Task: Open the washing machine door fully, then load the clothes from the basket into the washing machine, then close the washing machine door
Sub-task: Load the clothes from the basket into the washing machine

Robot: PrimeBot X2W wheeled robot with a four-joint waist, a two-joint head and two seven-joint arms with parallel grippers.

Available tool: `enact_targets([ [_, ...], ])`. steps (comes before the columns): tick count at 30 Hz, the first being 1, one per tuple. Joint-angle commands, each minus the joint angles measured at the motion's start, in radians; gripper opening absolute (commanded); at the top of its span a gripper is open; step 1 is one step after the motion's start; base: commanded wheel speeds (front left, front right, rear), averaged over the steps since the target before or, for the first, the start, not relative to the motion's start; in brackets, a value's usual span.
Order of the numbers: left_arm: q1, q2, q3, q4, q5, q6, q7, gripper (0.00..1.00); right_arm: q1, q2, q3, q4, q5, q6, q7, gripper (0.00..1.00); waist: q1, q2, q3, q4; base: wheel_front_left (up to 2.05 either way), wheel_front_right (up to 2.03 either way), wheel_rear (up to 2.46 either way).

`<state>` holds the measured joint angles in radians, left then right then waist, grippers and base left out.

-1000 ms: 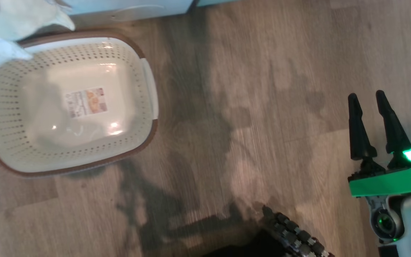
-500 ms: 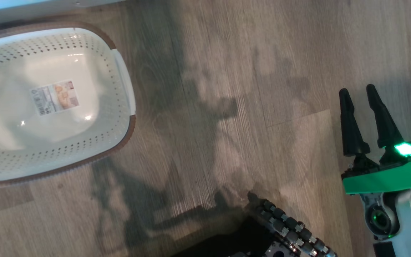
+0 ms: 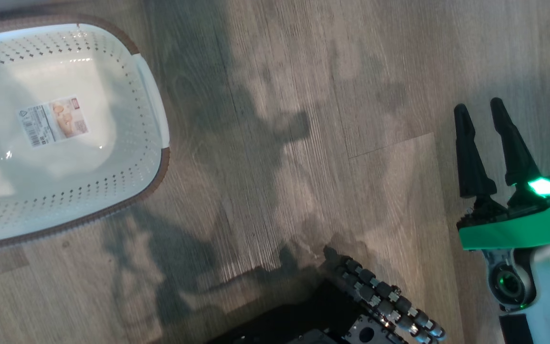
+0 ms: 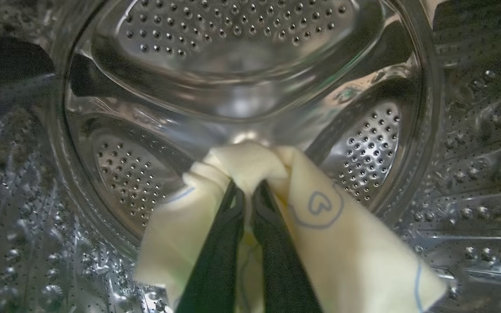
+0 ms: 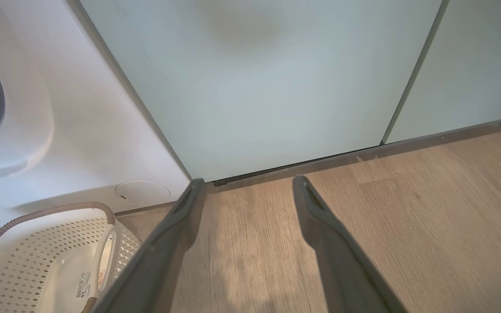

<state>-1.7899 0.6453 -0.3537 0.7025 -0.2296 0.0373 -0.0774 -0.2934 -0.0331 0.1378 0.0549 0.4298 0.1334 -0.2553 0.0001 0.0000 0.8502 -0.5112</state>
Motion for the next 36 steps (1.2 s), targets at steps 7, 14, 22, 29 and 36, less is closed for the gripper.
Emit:
enact_targets([
  [7, -0.013, 0.008, -0.001, 0.101, -0.028, -0.036, 0.002, 0.0, 0.014, -0.017, 0.001, -0.024, 0.008, -0.003, -0.006, 1.0, -0.0001, 0.0, 0.01, 0.02, 0.0, 0.0, 0.0],
  [14, 0.012, -0.009, 0.0, 0.166, -0.056, -0.041, 0.016, 0.0, 0.002, -0.017, -0.002, -0.022, 0.003, -0.003, -0.006, 1.0, -0.0001, 0.0, 0.01, 0.033, 0.0, 0.0, 0.0],
  [22, 0.048, -0.034, 0.007, 0.214, -0.094, -0.04, 0.035, 1.0, -0.008, -0.017, -0.009, -0.017, 0.003, -0.003, -0.006, 1.0, -0.0001, 0.0, -0.001, 0.049, 0.0, 0.0, 0.0],
  [29, 0.098, -0.046, 0.007, 0.217, -0.115, -0.033, 0.015, 1.0, -0.016, -0.017, -0.031, -0.019, -0.009, -0.003, -0.006, 1.0, -0.0001, 0.0, -0.024, 0.066, 0.0, 0.0, 0.0],
  [36, 0.184, -0.07, 0.021, 0.194, -0.15, -0.012, -0.021, 1.0, -0.014, -0.017, -0.056, -0.016, -0.029, -0.003, -0.006, 1.0, -0.0001, 0.0, -0.065, 0.095, 0.0, 0.0, 0.0],
])
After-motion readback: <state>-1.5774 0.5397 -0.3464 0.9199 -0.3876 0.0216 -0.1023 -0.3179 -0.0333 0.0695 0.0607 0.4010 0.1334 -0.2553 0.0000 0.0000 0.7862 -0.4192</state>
